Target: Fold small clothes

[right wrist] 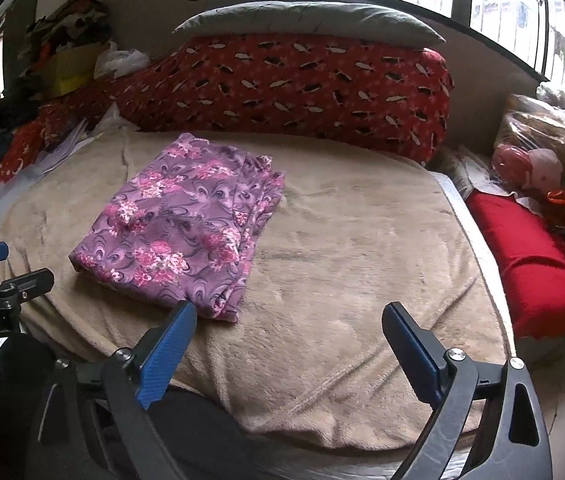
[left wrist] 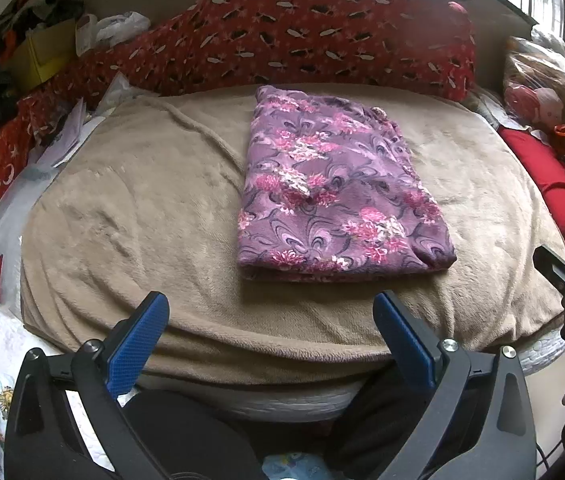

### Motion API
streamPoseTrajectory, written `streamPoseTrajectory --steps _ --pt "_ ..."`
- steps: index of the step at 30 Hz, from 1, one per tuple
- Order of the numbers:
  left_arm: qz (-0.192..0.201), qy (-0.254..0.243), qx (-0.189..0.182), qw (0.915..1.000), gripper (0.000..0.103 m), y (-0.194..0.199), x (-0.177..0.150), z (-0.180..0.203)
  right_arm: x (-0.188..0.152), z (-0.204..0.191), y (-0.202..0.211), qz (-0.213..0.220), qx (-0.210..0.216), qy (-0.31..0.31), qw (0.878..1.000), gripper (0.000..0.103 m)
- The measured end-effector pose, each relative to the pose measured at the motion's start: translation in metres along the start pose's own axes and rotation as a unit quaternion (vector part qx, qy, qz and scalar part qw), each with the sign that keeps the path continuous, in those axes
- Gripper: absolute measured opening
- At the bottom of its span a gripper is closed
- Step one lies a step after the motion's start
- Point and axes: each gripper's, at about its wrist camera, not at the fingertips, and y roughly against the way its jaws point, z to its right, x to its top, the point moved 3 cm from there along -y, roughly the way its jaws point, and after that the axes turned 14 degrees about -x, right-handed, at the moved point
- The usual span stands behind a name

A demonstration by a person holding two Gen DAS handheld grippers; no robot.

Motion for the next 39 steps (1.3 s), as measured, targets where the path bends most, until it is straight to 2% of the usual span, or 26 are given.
streamPoseTrajectory --steps 19,34,37,39 --pt "0.017 -0.011 -0.002 0.9998 0.103 0.012 0.004 0.005 0.0 -0.002 0.005 0.0 0.01 0.003 1.0 0.098" --pt "-0.01 -0.01 -0.037 0.9992 0.102 0.012 -0.003 0.016 0.001 -0.002 0.004 -0.001 0.017 0.007 1.0 0.098" --pt "-0.008 -0.001 -0.055 0.9985 0.102 0.017 -0.003 0.019 0.0 -0.002 0.004 -0.001 0.018 0.006 1.0 0.098" --pt "-0.005 -0.002 -0.052 0.9986 0.102 0.019 -0.002 0.02 0.0 -0.002 0.004 0.0 0.018 0.005 1.0 0.098"
